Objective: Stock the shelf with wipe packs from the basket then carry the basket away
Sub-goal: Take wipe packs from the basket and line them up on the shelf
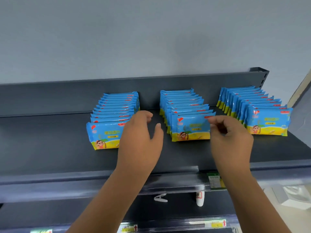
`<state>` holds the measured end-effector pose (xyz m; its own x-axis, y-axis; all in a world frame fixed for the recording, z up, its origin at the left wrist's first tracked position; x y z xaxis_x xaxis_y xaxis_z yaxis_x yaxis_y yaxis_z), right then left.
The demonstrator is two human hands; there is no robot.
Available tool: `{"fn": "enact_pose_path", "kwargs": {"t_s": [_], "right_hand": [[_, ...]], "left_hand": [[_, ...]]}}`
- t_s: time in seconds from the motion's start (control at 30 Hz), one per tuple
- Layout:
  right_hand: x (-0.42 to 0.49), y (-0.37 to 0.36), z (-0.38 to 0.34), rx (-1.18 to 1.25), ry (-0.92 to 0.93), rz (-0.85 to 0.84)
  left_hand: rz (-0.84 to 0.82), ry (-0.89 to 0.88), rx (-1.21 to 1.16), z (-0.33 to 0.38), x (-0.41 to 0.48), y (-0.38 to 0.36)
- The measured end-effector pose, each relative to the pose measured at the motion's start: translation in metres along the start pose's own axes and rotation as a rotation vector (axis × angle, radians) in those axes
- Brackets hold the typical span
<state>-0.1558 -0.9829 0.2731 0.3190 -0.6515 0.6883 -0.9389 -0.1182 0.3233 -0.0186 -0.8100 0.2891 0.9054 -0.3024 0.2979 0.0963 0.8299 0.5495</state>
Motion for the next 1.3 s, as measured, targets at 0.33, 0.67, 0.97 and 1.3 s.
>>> {"fn": "enact_pose_path", "kwargs": {"t_s": [0.33,0.67,0.97,1.3], "right_hand": [[-0.064,-0.137,-0.174,0.056,0.63,-0.426],[-0.265,-0.271,-0.385,0.284,1.041,-0.851],[-0.454,-0.345,-0.485,0.431,1.253,-1.184],[-0.594,-0.505,-0.469,0.245,1.127,-1.776]], "left_hand": [[0.429,0.01,0.533,-0.112,-0.024,0.169],[0.676,0.618,0.774,-0.311,-0.156,0.398],[0.714,1.027,0.849,-0.441,-0.27,0.491],[0.404,1.308,0.662,-0.613,-0.262,0.489]]}}
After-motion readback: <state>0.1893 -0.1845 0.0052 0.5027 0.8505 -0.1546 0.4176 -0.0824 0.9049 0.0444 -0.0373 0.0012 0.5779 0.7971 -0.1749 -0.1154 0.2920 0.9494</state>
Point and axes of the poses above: each hand's wrist, its own x-axis towards the middle knuckle, its own y-axis out of the back of the hand, z = x × y, the point moved 3 cm from there along x, towards the middle knuckle, and after that the axes turned 14 degrees about y, right-handed, at the moved point
